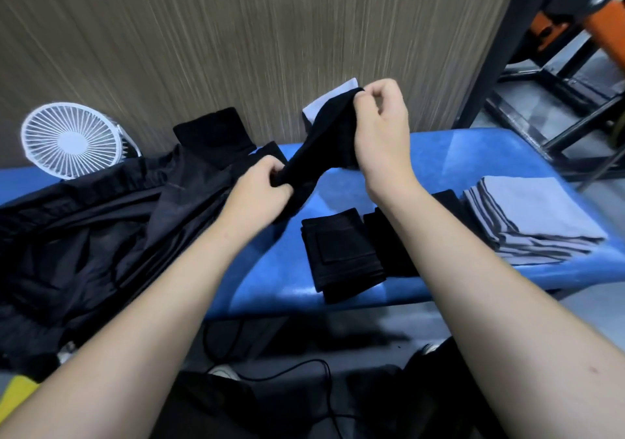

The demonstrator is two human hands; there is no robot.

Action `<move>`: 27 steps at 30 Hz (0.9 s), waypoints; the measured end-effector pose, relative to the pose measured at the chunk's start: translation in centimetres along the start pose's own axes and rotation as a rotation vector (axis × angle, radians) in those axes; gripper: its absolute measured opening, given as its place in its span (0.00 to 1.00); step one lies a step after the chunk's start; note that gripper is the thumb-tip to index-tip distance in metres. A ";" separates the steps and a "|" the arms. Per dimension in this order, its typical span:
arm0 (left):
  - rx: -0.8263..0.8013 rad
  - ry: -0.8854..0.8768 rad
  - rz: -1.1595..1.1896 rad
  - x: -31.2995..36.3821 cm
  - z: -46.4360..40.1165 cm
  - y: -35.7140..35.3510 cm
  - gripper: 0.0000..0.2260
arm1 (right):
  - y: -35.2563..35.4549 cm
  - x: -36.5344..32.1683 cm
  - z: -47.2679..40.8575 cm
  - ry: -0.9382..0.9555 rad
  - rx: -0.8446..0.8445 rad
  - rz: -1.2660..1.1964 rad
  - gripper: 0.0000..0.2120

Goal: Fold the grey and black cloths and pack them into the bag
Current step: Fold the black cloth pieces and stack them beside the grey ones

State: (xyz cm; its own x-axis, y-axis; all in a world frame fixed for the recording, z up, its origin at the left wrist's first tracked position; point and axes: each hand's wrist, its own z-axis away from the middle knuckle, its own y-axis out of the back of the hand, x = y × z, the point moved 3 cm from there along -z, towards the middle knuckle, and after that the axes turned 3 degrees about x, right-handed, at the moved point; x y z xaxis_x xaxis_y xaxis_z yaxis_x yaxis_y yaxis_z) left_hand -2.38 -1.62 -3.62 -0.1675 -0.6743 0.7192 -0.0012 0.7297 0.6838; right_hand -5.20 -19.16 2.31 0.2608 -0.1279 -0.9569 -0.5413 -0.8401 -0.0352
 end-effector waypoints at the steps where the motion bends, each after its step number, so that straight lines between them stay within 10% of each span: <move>1: 0.018 0.012 0.020 -0.6 -0.3 0.5 0.03 | 0.3 0.1 -0.3 0.010 0.029 0.018 0.05; 13: 0.091 0.157 0.740 -3.7 0.4 6.2 0.08 | 2.6 1.9 -2.0 -0.070 -0.076 0.101 0.11; 19: -0.008 0.221 0.756 -4.0 1.9 6.4 0.03 | 2.8 3.0 -1.0 -0.185 -0.388 0.082 0.11; 27: -0.021 0.256 0.766 -5.5 3.4 6.5 0.07 | 4.1 4.0 0.3 -0.263 -0.382 0.225 0.16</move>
State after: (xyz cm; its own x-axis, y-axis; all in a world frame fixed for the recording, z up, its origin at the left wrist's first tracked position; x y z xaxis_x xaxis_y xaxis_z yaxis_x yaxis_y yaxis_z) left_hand -4.80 7.22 -3.49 0.1166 0.0055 0.9932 0.0418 0.9991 -0.0104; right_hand -6.63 -22.99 -1.80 -0.0651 -0.2318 -0.9706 -0.2178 -0.9459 0.2405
